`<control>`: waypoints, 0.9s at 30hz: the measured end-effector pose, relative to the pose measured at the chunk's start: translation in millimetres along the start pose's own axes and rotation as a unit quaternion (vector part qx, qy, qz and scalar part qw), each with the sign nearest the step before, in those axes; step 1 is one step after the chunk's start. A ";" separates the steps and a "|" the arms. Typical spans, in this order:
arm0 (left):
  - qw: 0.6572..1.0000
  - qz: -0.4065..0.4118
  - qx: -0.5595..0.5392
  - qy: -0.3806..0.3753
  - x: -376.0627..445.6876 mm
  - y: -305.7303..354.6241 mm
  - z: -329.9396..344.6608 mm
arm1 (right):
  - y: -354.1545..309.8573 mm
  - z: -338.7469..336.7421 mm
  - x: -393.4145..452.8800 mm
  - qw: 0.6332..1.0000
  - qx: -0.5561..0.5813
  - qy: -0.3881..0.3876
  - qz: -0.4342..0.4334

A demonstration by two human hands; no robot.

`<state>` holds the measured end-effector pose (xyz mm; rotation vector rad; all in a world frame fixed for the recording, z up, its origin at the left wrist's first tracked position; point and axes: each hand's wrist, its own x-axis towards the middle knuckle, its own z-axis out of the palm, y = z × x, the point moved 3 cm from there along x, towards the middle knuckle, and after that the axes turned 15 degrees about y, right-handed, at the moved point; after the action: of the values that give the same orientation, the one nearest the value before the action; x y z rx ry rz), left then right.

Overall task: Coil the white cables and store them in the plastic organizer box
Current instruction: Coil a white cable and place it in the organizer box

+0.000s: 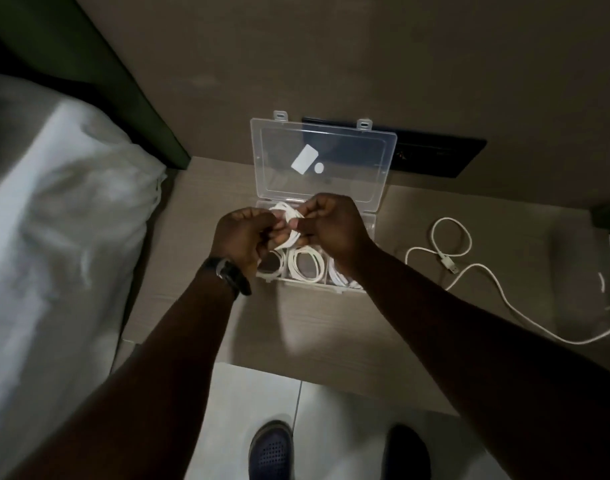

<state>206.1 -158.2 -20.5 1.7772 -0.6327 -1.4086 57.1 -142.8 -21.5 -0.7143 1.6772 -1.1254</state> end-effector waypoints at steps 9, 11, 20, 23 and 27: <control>0.949 0.174 0.261 0.043 73.5 19.3 4.9 | 8.9 43.1 50.1 0.983 -0.151 0.052 -0.092; 0.909 0.234 0.341 0.047 80.3 17.0 7.9 | 10.0 42.5 53.6 0.971 -0.193 0.059 -0.126; 0.886 0.341 0.314 0.022 77.4 -9.1 -14.3 | 5.2 48.8 53.4 0.881 -0.408 0.041 -0.237; 0.851 0.414 0.323 0.022 77.2 -8.7 -14.8 | 8.3 50.2 47.6 0.847 -0.453 0.022 -0.277; 0.828 0.461 0.318 0.007 70.8 -11.0 -21.9 | 12.6 46.7 40.2 0.803 -0.482 -0.007 -0.350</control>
<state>245.2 -200.6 -68.4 1.5244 -1.8114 -0.5099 86.1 -188.1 -54.1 -2.1142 1.9892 -0.6110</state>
